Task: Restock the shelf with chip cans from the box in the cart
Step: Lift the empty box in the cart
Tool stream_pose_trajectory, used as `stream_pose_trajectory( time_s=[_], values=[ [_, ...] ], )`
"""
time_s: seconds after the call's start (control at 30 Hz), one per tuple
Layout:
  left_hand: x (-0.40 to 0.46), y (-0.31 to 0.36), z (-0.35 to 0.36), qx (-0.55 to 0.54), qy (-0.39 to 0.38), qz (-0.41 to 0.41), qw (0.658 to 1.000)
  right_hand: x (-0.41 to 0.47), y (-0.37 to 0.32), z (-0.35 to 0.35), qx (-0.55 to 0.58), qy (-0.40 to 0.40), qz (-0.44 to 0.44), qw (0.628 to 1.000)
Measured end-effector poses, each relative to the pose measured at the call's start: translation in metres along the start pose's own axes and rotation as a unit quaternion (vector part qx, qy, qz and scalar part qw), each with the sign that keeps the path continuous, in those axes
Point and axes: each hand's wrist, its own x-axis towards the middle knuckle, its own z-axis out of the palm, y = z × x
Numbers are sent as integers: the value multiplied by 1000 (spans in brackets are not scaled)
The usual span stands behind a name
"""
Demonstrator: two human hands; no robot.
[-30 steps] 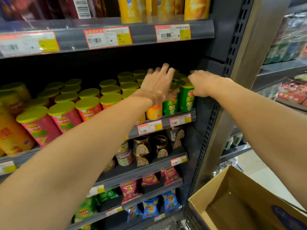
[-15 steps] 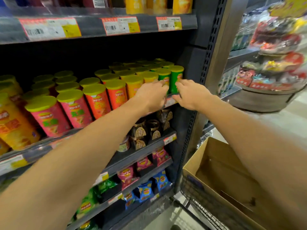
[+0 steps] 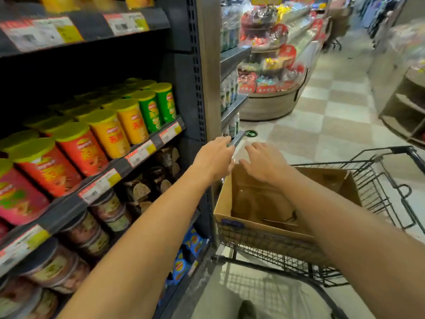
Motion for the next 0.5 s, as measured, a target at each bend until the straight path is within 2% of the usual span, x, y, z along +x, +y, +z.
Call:
stream_pose_trajectory(
  time_s=[0.17, 0.3, 0.5],
  values=[
    [61, 25, 30, -34, -2, 111, 993, -12, 39, 22, -7, -12, 65, 998],
    [112, 32, 57, 22, -41, 227, 973, -5, 76, 47, 16, -26, 152, 988],
    [160, 40, 100, 35, -102, 275, 955, -5, 111, 89, 88, -54, 249, 963]
  ],
)
